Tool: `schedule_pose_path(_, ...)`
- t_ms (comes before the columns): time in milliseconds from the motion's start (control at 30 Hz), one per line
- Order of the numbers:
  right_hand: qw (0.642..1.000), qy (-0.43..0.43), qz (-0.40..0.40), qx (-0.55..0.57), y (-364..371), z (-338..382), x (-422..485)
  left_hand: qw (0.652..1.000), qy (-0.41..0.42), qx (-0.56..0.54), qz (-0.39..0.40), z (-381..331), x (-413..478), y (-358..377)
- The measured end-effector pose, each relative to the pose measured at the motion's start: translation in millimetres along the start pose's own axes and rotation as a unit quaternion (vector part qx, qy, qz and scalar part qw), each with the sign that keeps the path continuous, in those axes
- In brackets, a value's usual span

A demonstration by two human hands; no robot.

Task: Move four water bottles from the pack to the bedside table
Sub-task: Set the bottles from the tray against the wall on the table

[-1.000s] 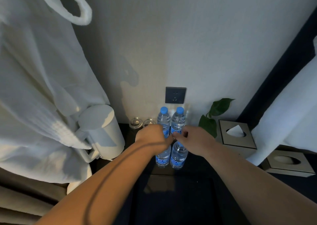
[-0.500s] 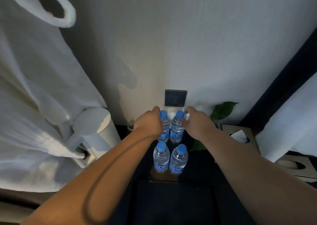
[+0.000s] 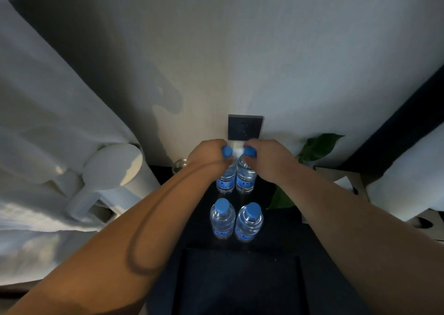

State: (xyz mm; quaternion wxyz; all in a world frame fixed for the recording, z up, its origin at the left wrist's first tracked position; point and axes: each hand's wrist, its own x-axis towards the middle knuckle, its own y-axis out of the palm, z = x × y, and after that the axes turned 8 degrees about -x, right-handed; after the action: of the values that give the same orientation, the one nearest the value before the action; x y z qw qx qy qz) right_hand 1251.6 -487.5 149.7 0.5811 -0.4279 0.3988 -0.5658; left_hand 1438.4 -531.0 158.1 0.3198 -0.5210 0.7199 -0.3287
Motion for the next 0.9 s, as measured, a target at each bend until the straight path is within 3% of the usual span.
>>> schedule_pose_path(200, 0.999, 0.013, -0.018, 0.026, 1, -5, 5, 0.997, 0.034, -0.069, 0.020, 4, 9, 2)
schedule_pose_path(400, 0.999, 0.012, -0.038, 0.026, 4, -6, 5, 0.996, 0.066, -0.030, 0.045, 12, 14, 3)
schedule_pose_path(700, 0.999, 0.015, -0.021, 0.022, 6, 0, 2, 0.996, 0.085, -0.022, -0.029, 8, 12, 3)
schedule_pose_path(900, 1.000, 0.021, -0.010, 0.020, 1, 3, 4, 0.996, 0.090, -0.010, -0.012, 3, 14, 0)
